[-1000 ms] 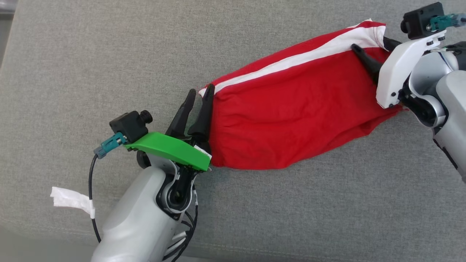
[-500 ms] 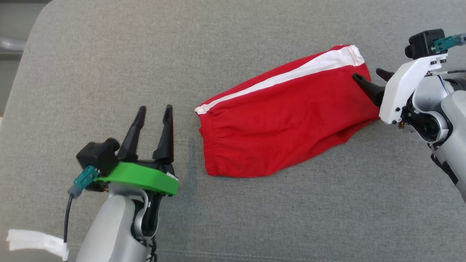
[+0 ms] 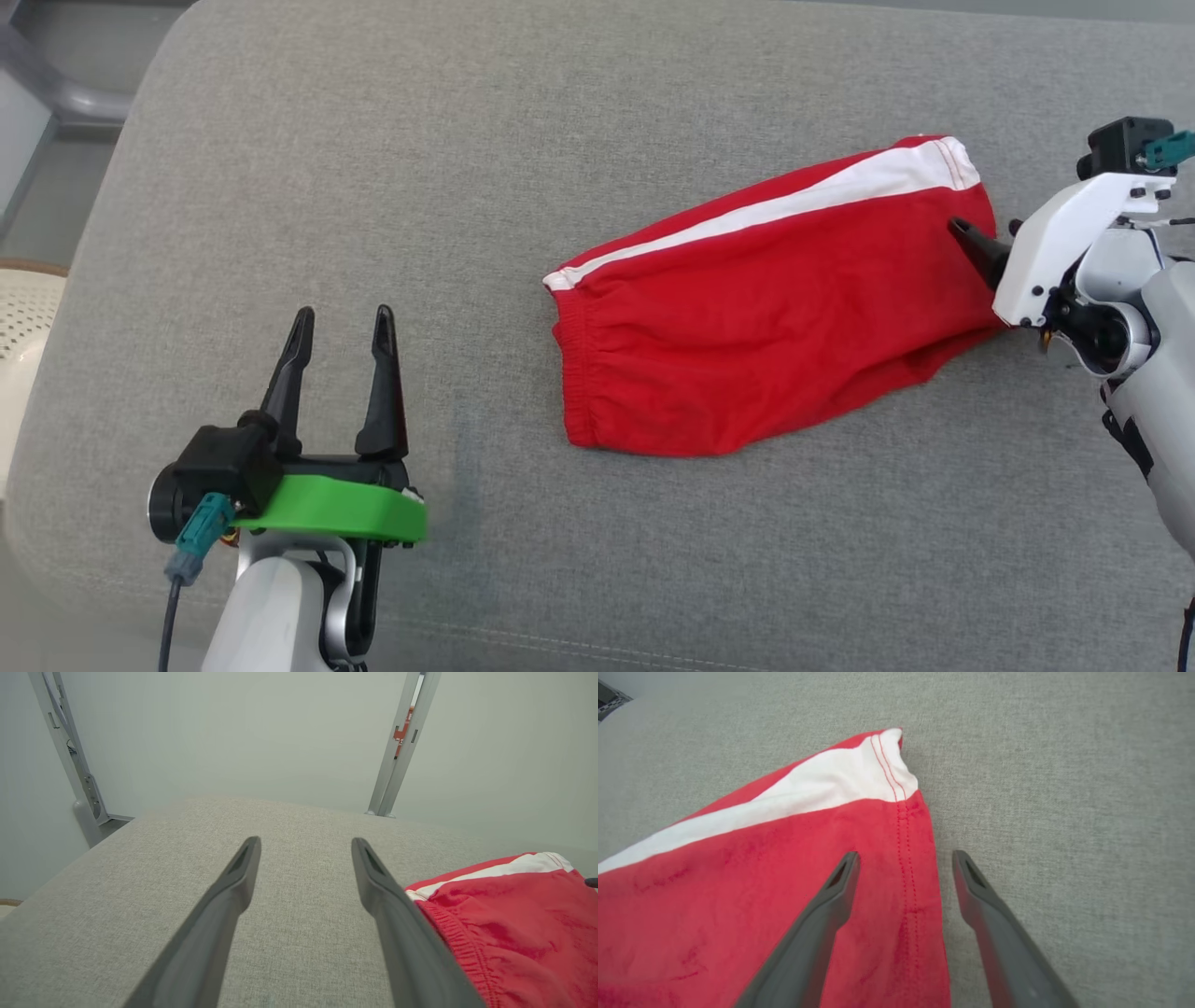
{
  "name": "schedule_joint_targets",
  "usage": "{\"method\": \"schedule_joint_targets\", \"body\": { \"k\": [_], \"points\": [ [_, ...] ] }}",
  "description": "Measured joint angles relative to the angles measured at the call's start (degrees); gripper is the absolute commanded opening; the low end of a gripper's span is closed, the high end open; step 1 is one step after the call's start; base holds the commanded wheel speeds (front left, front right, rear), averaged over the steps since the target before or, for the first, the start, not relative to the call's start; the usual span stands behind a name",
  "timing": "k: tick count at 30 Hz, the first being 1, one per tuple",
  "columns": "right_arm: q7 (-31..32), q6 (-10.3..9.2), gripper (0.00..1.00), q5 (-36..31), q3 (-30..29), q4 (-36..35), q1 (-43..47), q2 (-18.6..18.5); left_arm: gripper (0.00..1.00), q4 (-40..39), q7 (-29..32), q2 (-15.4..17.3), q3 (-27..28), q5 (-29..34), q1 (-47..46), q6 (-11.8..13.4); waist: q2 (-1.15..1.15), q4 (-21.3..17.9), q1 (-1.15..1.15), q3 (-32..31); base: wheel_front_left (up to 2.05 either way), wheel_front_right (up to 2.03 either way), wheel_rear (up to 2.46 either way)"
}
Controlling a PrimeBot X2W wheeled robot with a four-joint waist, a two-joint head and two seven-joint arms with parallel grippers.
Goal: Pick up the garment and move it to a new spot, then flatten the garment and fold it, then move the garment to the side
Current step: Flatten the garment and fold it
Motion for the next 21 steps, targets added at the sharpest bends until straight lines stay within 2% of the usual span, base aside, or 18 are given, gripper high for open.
{"method": "schedule_joint_targets", "body": {
  "k": [7,9,13,15,16,21],
  "points": [
    [0.1,-0.01,1.0,-6.0,-3.1,7.6,-1.1,2.7,1.0,1.1,0.0,-0.2,0.9,0.6,1.1,-0.8,0.0,2.7,0.0,0.8,0.0,0.0,0.0],
    [0.1,-0.03,1.0,-6.2,-4.6,9.3,-1.8,4.5,1.0,1.3,0.0,-0.2,0.7,0.1,1.2,-0.9,0.0,3.1,0.0,1.0,0.0,0.0,0.0],
    [0.4,-0.19,1.0,-10.4,-4.3,11.9,-2.9,6.2,1.0,1.6,0.0,-0.3,0.3,-0.6,1.3,-0.9,0.0,3.2,0.0,1.2,0.0,0.0,0.0],
    [0.7,-0.24,0.07,-11.6,-4.2,12.7,-3.4,7.0,1.0,1.6,0.0,-0.3,0.3,-0.7,1.3,-0.9,0.0,3.0,0.0,1.3,0.0,0.0,0.0],
    [0.5,-0.29,0.0,-12.3,-4.2,12.9,-3.5,7.4,1.0,1.6,0.0,-0.3,0.3,-0.7,1.3,-0.9,0.0,2.8,0.0,1.4,0.0,0.0,0.0],
    [-1.5,0.15,0.0,-15.4,-4.8,13.2,-3.9,8.6,1.0,2.0,0.0,-0.3,0.6,-0.4,1.3,-0.9,0.0,1.6,0.0,1.6,0.0,0.0,0.0]
  ]
}}
